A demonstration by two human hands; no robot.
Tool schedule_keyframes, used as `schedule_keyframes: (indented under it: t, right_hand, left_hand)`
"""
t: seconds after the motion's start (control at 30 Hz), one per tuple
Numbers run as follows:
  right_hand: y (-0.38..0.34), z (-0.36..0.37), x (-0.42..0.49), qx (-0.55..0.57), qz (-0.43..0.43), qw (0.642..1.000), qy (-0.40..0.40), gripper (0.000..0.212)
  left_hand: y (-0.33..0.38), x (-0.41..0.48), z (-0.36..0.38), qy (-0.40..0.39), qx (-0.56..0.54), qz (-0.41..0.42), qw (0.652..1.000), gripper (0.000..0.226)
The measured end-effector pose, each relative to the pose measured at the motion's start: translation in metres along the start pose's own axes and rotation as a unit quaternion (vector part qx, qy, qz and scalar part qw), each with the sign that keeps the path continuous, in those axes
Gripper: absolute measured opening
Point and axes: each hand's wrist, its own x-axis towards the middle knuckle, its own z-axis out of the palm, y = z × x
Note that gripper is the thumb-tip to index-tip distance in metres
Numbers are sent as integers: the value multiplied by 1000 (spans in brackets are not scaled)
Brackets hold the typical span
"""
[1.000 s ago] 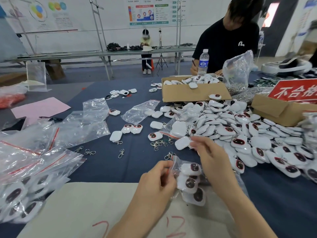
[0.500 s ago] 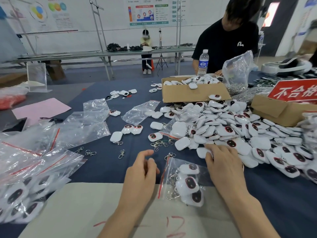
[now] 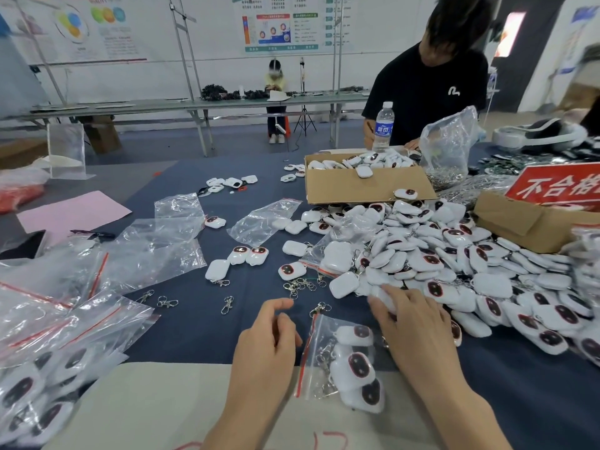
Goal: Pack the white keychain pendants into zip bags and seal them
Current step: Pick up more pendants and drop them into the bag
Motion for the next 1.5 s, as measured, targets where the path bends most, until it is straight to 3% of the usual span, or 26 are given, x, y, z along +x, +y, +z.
schedule_keyframes:
  t: [0.13, 0.27, 0.37, 0.53, 0.7, 1.03, 1.3, 1.5]
  right_hand:
    - [-7, -11, 0, 282, 22, 958, 50, 41]
    - [-15, -19, 4, 433, 60, 899, 31, 33]
    - [-28, -30, 14, 490, 38, 871, -11, 28]
    - [-52, -27, 9, 505, -56, 859, -58, 28]
    - [-55, -1, 6, 525, -32, 844, -103, 23]
    - [-51, 11, 11, 556, -30, 817, -148, 22]
    - [-50, 13, 11, 550, -2, 822, -145, 22]
    - [-50, 14, 11, 577, 4, 807, -126, 22]
  left_hand:
    - [-2, 1, 1, 3, -32, 5, 999, 28]
    - [1, 0, 0, 9, -106, 14, 994, 24]
    - [15, 5, 2, -1, -184, 10, 983, 22]
    - [41, 16, 9, -52, -284, -5, 958, 27]
    - [37, 19, 12, -60, -243, 56, 966, 14]
    - [23, 27, 16, -51, -235, 23, 970, 18]
    - [21, 29, 17, -65, -212, 13, 975, 19]
    - [21, 29, 17, -61, -204, 33, 976, 17]
